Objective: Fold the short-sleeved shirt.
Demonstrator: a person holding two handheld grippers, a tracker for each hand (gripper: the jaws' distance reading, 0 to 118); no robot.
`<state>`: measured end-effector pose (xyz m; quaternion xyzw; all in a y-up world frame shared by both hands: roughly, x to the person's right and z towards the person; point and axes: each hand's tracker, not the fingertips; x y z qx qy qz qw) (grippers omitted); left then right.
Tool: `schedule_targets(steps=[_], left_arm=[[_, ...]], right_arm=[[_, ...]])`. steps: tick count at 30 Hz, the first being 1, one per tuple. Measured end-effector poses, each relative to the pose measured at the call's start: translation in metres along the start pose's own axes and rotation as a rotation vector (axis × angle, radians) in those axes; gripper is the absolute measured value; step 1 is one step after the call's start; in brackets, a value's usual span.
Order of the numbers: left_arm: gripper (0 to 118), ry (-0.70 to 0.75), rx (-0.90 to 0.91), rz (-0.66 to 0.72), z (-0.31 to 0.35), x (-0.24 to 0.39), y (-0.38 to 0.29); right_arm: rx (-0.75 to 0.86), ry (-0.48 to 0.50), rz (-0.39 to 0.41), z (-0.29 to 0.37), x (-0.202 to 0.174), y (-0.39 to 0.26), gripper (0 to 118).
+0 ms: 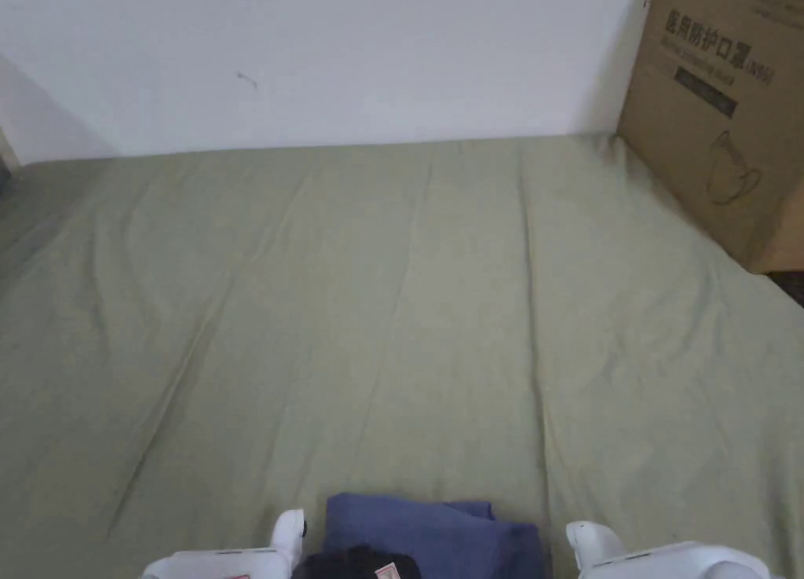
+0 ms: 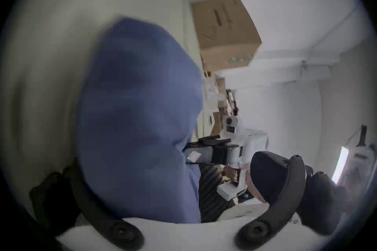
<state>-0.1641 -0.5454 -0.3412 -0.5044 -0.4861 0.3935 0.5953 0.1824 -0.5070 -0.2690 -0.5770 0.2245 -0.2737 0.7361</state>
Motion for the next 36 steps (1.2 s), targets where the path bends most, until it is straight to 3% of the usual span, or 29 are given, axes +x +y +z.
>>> schedule_targets(steps=[2,3,4,5,6,7,9,11,15,19,24,27,28,29,31,33,36], left_arm=[[118,0.033,0.046,0.02,-0.002,-0.021,0.005],[112,0.002,0.093,0.049,0.001,-0.025,0.004],[81,0.013,0.124,0.069,0.006,-0.026,0.002],[35,0.089,0.138,0.054,0.015,-0.028,-0.001],[27,0.198,0.149,0.034,0.019,-0.019,-0.006],[27,0.363,0.135,0.007,0.025,-0.027,-0.009],[27,0.148,0.15,0.097,0.029,-0.023,-0.012],[27,0.294,0.113,-0.012,0.027,-0.006,-0.009],[27,0.263,0.165,-0.038,0.054,0.028,-0.004],[27,0.356,0.286,-0.156,0.151,0.051,0.017],[27,0.696,0.306,-0.131,0.273,0.055,0.042],[29,0.986,0.25,-0.169,0.314,0.056,0.054],[41,1.111,0.226,-0.152,0.327,0.053,0.057],[61,1.224,0.215,-0.151,0.338,0.051,0.059],[118,1.387,0.24,-0.14,0.358,0.05,0.059],[112,1.478,0.314,-0.198,0.375,0.061,0.053],[112,1.545,0.374,-0.226,0.388,0.077,0.041]], right_arm=[[0.009,0.015,-0.032,-0.001,0.005,-0.002,0],[0.014,0.021,-0.04,0.0,0.005,-0.003,0],[0.019,0.027,-0.045,0.0,0.006,-0.004,0],[0.024,0.03,-0.048,0.001,0.006,-0.006,0],[0.028,0.03,-0.051,0.002,0.006,-0.007,0],[0.031,0.03,-0.053,0.003,0.004,-0.007,0],[0.034,0.028,-0.053,0.005,-0.001,-0.01,0],[0.04,-0.02,-0.019,0.01,-0.012,-0.01,0],[0.08,-0.038,0.023,0.033,-0.029,-0.012,0],[0.163,-0.023,0.028,0.063,-0.045,-0.015,0],[0.225,-0.086,0.082,0.088,-0.07,-0.019,0],[0.245,-0.051,0.044,0.095,-0.07,-0.019,0],[0.25,-0.052,0.018,0.096,-0.069,-0.019,0],[0.259,-0.065,0.002,0.096,-0.069,-0.019,0],[0.274,-0.084,-0.005,0.099,-0.07,-0.019,0],[0.287,-0.09,-0.001,0.102,-0.071,-0.019,0],[0.325,-0.122,0.017,0.11,-0.073,-0.018,0]])
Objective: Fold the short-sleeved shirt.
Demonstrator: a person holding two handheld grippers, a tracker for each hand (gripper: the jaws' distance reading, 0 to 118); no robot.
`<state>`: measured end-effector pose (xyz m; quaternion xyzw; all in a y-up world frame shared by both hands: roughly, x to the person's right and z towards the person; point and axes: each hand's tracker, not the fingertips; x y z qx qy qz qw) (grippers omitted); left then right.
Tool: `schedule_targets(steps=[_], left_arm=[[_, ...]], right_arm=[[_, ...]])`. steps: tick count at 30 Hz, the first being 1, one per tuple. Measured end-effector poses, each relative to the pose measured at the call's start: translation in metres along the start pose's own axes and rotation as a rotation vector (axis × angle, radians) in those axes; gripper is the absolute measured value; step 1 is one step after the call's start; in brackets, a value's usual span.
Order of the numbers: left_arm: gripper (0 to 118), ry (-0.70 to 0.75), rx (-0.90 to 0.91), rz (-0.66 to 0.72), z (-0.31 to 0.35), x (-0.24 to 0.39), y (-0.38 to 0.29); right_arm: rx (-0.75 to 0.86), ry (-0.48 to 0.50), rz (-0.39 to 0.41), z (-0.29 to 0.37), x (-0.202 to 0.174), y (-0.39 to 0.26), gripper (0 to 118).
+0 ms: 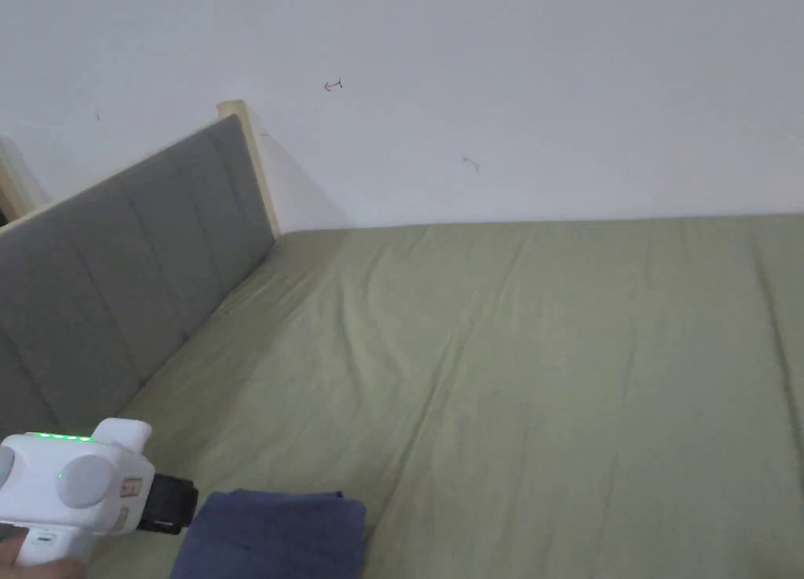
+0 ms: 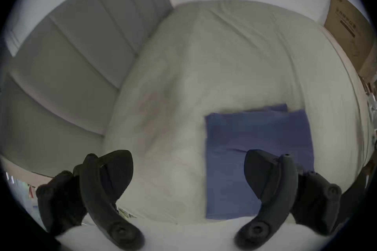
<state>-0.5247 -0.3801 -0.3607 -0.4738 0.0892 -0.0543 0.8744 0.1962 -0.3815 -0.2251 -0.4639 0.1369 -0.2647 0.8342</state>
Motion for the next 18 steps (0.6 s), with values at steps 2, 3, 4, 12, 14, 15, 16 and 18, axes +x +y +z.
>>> schedule_targets(steps=[2,3,4,12,14,15,16,18], left_arm=[[112,-0.003,0.036,0.021,0.023,0.013,-0.001],[112,-0.008,0.053,0.025,0.03,0.023,-0.002],[112,-0.019,0.07,0.043,0.036,0.04,-0.004],[0,-0.62,0.175,0.061,0.092,0.231,0.028],[0,-0.671,0.234,0.103,0.133,0.272,0.047],[0,-0.672,0.301,0.105,0.152,0.286,0.055],[0,-0.67,0.394,0.103,0.174,0.301,0.061],[0,-0.525,0.668,0.008,0.212,0.322,0.071]], right_arm=[[0.012,-0.012,0.017,0.003,-0.002,0.002,0],[0.015,-0.015,0.023,0.005,-0.001,0.005,0],[0.021,-0.017,0.03,0.006,-0.002,0.006,0],[0.112,-0.106,0.176,0.014,-0.039,0.049,0],[0.243,-0.126,0.233,0.035,-0.065,0.076,0],[0.328,-0.141,0.263,0.046,-0.073,0.087,0],[0.427,-0.137,0.308,0.059,-0.086,0.097,0],[0.655,-0.132,0.39,0.083,-0.106,0.106,0]])
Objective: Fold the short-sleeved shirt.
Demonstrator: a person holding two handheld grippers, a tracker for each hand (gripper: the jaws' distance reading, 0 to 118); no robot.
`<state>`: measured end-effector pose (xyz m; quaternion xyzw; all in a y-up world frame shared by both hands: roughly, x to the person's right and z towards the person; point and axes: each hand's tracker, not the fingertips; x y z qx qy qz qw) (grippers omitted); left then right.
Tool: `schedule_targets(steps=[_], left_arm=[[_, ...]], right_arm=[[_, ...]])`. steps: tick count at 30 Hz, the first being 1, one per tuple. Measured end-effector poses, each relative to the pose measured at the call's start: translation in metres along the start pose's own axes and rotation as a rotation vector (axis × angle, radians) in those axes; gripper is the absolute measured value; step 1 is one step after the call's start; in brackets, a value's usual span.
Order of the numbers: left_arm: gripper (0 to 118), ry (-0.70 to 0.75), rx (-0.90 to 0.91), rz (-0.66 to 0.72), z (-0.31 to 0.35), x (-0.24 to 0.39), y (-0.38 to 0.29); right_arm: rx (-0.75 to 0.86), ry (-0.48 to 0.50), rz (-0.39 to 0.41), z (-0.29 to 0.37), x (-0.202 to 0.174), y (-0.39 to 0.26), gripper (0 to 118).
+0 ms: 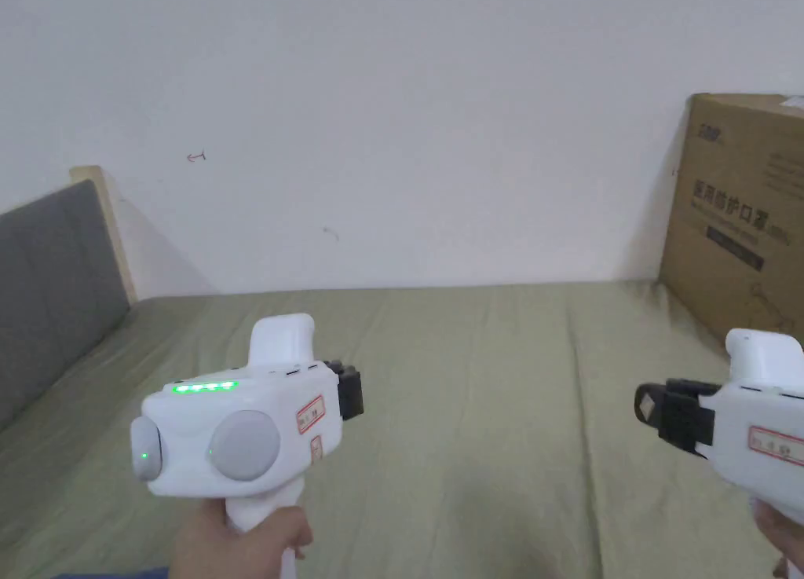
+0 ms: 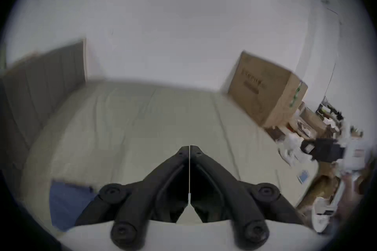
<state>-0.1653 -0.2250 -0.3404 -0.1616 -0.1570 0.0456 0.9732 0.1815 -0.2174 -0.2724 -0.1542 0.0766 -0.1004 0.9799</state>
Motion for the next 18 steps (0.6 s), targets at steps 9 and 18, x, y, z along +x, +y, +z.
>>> schedule_targets(steps=[9,18], left_arm=[[29,0.323,0.487,-0.155,0.056,0.069,-0.027],[118,0.314,0.414,-0.187,0.061,0.065,-0.035]], right_arm=[[0.375,-0.241,0.135,0.019,-0.017,-0.01,27],[0.343,-0.311,0.261,0.018,-0.025,-0.03,118]])
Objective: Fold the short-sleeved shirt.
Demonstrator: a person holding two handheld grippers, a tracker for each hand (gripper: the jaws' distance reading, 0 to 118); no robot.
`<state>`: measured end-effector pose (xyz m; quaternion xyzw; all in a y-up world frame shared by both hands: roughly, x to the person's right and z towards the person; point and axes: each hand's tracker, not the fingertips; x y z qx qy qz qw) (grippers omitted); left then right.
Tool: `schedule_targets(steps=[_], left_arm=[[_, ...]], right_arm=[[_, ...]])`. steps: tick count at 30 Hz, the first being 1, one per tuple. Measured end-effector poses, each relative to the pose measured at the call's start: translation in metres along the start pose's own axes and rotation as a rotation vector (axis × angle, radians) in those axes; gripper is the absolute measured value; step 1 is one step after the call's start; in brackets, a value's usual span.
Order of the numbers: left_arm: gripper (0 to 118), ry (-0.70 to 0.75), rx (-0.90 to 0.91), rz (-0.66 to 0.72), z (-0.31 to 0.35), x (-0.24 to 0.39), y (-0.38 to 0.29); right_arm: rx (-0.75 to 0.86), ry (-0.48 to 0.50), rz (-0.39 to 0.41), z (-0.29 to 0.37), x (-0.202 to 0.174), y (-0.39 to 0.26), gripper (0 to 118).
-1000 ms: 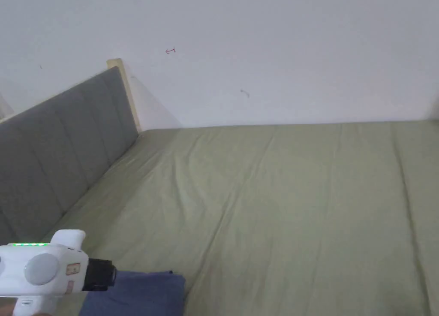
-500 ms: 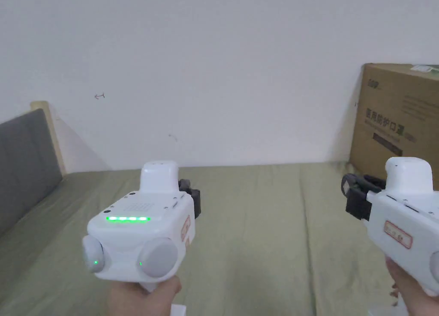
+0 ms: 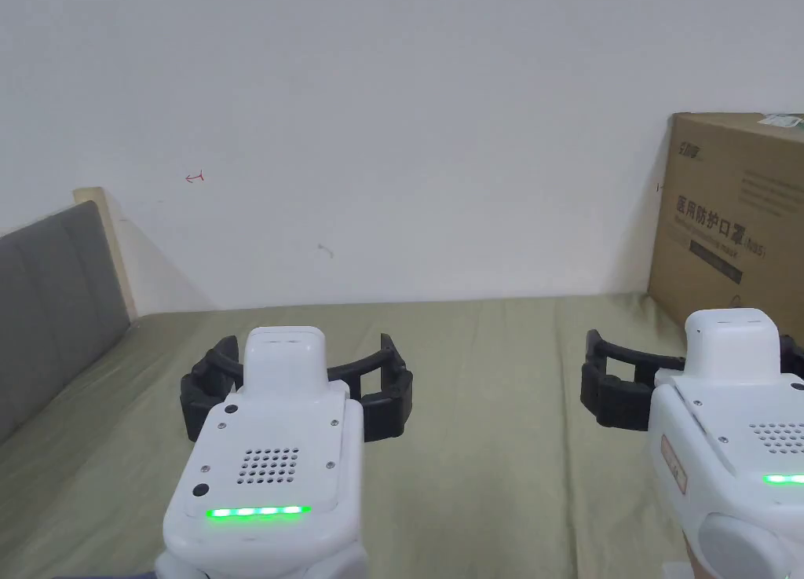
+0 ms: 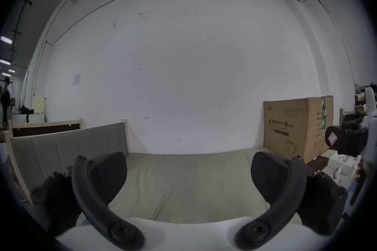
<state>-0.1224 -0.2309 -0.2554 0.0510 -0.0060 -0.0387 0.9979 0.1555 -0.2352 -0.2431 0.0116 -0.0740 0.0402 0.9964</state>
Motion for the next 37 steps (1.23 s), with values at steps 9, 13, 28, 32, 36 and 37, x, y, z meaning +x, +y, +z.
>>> schedule_targets(steps=[9,13,28,32,36,37], left_arm=[[118,-0.036,-0.064,0.044,-0.01,-0.005,-0.007],[118,-0.006,-0.076,0.091,-0.013,-0.01,-0.006],[118,0.003,-0.163,0.142,-0.017,-0.011,-0.012],[118,0.021,-0.169,0.117,-0.018,-0.008,-0.014],[118,0.01,-0.174,0.143,-0.016,-0.005,-0.014],[118,0.012,-0.173,0.136,-0.015,-0.003,-0.013]], right_arm=[[0.037,0.009,0.087,0.01,-0.013,-0.008,118],[-0.016,0.046,0.037,0.003,-0.011,-0.011,118],[-0.102,0.046,-0.028,-0.007,-0.009,-0.017,118],[-0.118,0.047,-0.033,-0.008,-0.009,-0.019,118],[-0.121,0.044,-0.035,-0.008,-0.009,-0.02,118],[-0.121,0.044,-0.036,-0.008,-0.009,-0.021,118]])
